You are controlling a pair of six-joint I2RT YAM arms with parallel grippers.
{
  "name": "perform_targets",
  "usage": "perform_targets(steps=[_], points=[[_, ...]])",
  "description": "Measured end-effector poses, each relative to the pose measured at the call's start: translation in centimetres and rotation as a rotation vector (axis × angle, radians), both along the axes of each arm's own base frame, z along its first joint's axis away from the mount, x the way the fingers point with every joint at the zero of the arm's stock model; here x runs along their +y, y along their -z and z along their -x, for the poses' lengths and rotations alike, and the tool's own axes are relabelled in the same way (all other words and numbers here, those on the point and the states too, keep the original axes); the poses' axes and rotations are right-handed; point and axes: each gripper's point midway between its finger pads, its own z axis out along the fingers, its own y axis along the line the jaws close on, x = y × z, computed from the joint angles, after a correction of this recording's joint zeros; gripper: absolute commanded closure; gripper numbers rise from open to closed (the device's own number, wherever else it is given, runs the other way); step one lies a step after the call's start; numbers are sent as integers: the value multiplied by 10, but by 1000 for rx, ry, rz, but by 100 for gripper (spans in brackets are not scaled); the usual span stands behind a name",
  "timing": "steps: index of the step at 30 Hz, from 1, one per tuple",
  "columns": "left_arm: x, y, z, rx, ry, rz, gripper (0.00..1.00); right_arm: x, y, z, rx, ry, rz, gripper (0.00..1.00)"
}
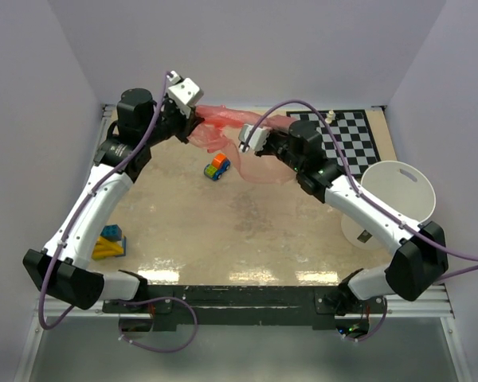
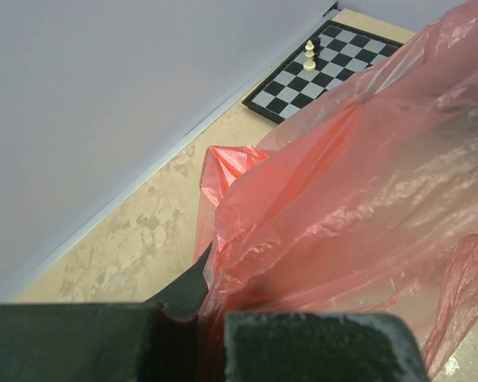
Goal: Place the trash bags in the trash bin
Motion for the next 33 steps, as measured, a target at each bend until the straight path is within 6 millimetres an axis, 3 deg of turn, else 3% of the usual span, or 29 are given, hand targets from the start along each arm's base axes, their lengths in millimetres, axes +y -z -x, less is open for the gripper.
perform_targets(steps=[8,9,11,13,15,17,20,27,33], points=[[9,4,-4,0,-51,-32,100,5,23,-12,-6,27,87,100],[10,5,-5,2,-62,-36,100,7,28,-15,3,32,98,94],[11,6,-5,4,-71,-40,100,12,38,-20,24,37,113,64],[11,6,-5,2,-66,-40,100,13,47,-20,58,33,125,43],[8,6,-4,3,-49,-35,100,14,51,-12,101,-1,129,30],[7,6,-2,3,-39,-28,100,16,50,2,146,-65,130,23],[11,6,-3,6,-51,-18,100,13,33,34,195,-184,110,21],[18,-1,-10,-2,-107,14,100,16,-61,107,168,-406,-45,24],[16,-4,-9,7,-106,50,100,17,-92,146,214,-491,-204,22]])
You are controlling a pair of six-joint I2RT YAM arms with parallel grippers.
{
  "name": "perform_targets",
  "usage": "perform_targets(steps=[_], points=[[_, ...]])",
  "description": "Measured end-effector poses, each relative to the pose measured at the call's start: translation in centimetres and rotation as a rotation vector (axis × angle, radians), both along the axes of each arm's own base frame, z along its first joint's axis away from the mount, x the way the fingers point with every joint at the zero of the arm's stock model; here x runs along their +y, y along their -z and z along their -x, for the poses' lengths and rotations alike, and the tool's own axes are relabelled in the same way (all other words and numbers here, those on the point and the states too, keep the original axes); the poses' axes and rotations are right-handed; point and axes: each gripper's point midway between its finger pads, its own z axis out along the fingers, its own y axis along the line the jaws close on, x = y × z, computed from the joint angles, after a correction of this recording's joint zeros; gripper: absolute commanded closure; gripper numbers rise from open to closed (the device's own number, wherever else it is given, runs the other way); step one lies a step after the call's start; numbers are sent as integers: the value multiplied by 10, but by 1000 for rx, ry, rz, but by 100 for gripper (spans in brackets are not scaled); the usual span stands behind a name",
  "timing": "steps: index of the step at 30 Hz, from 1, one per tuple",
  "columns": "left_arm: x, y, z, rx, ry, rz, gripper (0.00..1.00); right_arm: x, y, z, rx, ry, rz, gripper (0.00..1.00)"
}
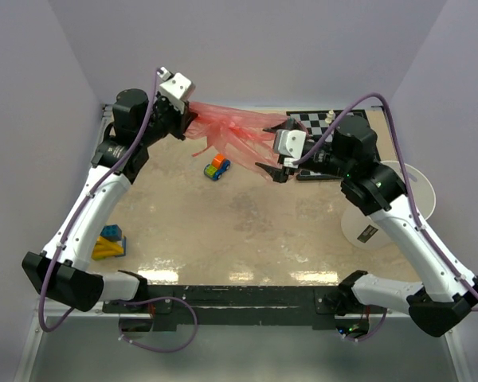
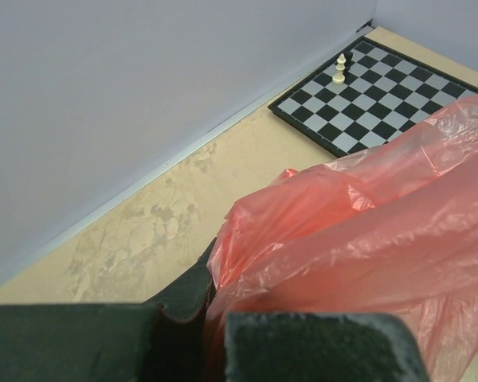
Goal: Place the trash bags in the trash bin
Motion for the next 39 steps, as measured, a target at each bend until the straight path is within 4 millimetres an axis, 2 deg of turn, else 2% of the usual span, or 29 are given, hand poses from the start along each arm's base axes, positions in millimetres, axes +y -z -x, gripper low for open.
perform_targets(steps=[6,10,13,15,19,23,25,26,27,34,37,39], points=[[-3,-7,5,0,13,33,100,5,-15,9,71,-17,-114,21],[-13,-14,12,-6,77,69,100,10,-32,-1,75,38,-236,20],[-24,-22,20,-11,150,104,100,16,-38,-6,60,54,-324,23],[-31,-26,28,-4,198,131,100,27,-43,-11,76,29,-367,26],[-36,-30,33,6,227,157,100,66,-51,-19,182,-115,-410,27],[-29,-34,27,-7,172,154,100,78,-43,-16,263,-168,-390,20],[-22,-38,20,-22,122,150,100,75,-51,-10,257,-178,-391,12],[-18,-39,17,-28,94,148,100,72,-59,-6,242,-180,-401,4],[-14,-40,14,-33,67,147,100,67,-68,0,225,-179,-413,1],[4,-40,2,-44,-34,142,100,24,-150,41,49,-161,-548,1],[6,-40,1,-43,-44,144,100,14,-168,47,10,-147,-580,1],[6,-40,1,-40,-49,149,100,8,-167,40,-5,-93,-587,1]])
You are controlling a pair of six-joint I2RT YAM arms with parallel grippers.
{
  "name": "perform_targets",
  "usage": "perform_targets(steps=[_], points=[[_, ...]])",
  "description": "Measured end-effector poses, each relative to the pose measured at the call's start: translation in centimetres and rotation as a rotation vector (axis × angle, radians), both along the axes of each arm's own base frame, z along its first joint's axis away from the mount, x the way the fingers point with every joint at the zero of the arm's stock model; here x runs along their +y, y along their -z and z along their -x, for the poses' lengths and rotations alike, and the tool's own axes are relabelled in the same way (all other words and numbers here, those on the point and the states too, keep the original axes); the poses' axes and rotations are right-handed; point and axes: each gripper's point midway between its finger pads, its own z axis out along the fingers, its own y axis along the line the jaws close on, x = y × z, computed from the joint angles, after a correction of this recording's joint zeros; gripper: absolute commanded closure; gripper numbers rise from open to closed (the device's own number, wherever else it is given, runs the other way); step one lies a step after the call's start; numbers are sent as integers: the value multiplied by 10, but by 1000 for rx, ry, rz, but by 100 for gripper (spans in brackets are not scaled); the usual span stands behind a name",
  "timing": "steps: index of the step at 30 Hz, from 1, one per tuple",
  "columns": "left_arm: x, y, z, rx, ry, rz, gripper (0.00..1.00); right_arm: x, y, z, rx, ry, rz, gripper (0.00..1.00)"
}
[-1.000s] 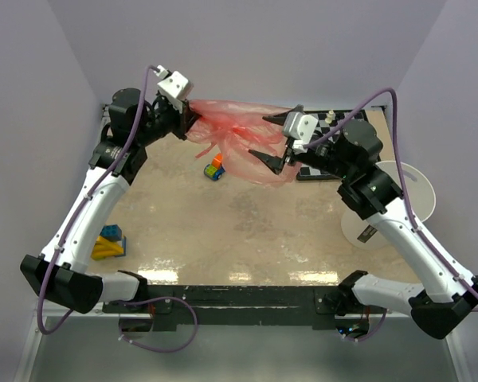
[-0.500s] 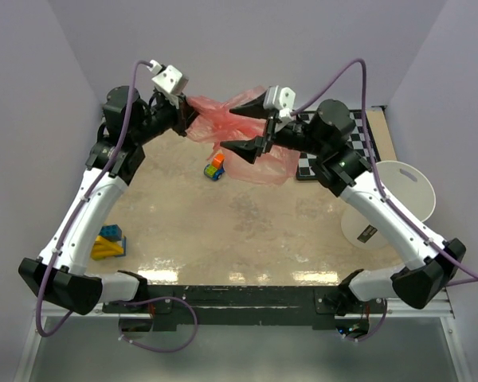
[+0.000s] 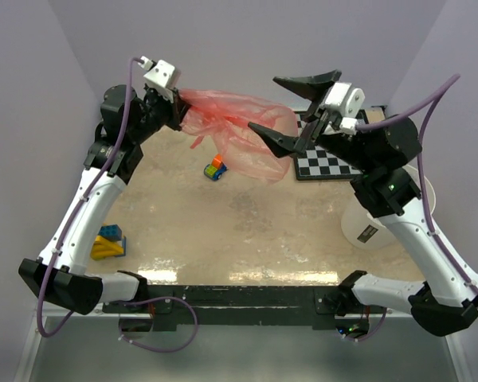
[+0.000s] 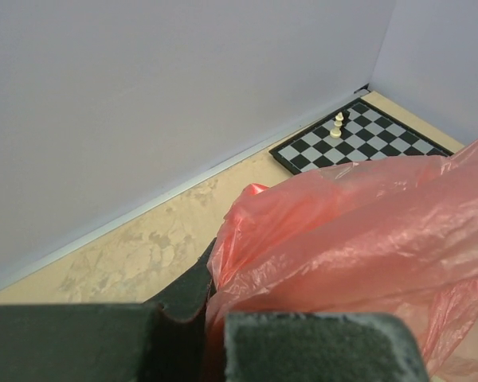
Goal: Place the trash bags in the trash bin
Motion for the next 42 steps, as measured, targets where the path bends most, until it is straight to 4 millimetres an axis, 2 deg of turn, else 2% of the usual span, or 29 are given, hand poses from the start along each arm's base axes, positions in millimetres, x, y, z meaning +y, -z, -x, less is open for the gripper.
perform_targets(steps=[3,5,7,11,13,15,18,19,21,22,26,29,35,39,42], points=[[2,0,-1,5,-10,8,100,-11,19,-25,57,146,3,1],[4,0,-2,7,-19,10,100,-19,41,-44,111,247,29,1],[5,0,-3,9,-26,13,100,-24,68,-58,171,316,72,1],[8,0,-4,9,-34,13,100,-30,139,-74,310,400,183,3],[9,0,-4,9,-36,13,100,-31,164,-80,354,427,224,10],[10,0,-4,11,-38,13,100,-33,184,-86,390,456,268,22],[11,0,-3,14,-38,3,100,-35,198,-98,415,503,297,50],[11,1,-2,13,-35,-8,100,-35,201,-100,417,511,306,62],[10,8,0,13,-13,-55,99,-38,205,-104,424,529,317,94],[11,12,2,17,-2,-82,99,-40,207,-105,433,540,315,100],[14,41,15,66,41,-183,96,-51,211,-114,455,594,309,100],[15,59,32,114,91,-244,89,-64,222,-131,495,668,309,100],[12,67,66,157,191,-277,82,-76,265,-164,587,766,360,100],[4,70,78,207,251,-256,81,-72,287,-173,628,775,395,100],[-3,79,86,281,308,-240,83,-74,295,-178,643,798,406,100]])
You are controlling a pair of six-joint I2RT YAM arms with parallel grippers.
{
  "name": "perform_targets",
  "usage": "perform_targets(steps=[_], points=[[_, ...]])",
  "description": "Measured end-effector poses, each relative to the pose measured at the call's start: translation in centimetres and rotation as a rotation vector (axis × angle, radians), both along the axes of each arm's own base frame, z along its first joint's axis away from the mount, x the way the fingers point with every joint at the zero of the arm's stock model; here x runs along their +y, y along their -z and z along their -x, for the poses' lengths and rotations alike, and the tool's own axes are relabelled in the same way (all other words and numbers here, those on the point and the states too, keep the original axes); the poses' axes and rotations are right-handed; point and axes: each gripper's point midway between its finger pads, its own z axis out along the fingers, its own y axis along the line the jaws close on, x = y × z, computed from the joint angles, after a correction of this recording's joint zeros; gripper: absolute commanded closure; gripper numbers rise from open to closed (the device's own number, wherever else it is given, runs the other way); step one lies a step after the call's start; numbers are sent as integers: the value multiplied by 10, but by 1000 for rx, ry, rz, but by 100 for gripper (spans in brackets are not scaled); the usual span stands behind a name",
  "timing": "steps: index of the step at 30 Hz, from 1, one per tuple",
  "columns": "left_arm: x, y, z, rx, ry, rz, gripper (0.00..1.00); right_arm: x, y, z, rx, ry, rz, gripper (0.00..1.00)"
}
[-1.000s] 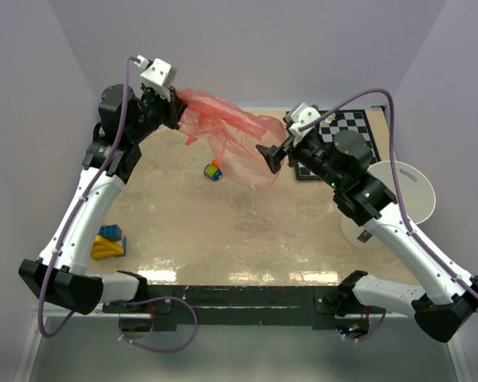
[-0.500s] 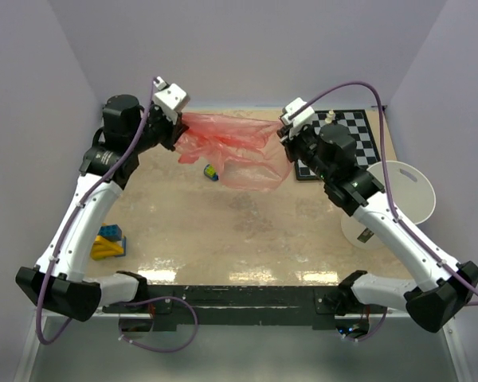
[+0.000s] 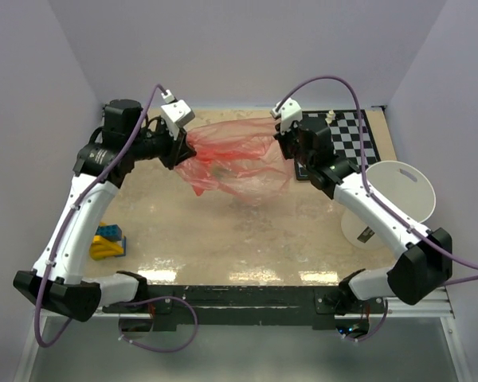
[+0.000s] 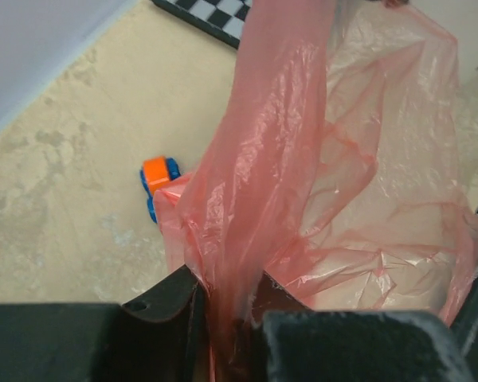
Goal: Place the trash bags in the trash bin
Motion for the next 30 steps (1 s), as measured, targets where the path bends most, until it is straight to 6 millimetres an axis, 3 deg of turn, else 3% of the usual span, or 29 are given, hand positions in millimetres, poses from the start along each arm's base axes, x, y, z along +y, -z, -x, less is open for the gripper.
perform_targets(steps=[4,8,10,11,14,16,21,26,28,30], points=[[-4,6,-1,92,23,-3,85,-10,12,-12,15,44,16,100],[-1,-3,-13,97,7,15,85,-24,35,-28,60,95,44,100],[0,-6,-14,94,-1,21,72,-27,42,-32,75,105,52,100],[0,-7,-14,94,0,26,71,-27,45,-33,80,109,55,100],[-2,-7,-12,108,7,41,85,-30,44,-35,77,124,59,100],[-3,-5,-12,118,10,46,99,-31,42,-36,74,129,55,100],[-1,26,-25,195,-28,35,100,-30,28,-40,51,124,30,100],[-6,64,-74,251,-100,39,100,-9,-17,-64,-28,70,-19,100],[-8,68,-108,237,-141,34,100,3,-40,-89,-72,56,-25,100],[-9,55,-156,178,-195,28,100,15,-59,-114,-108,48,-22,100]])
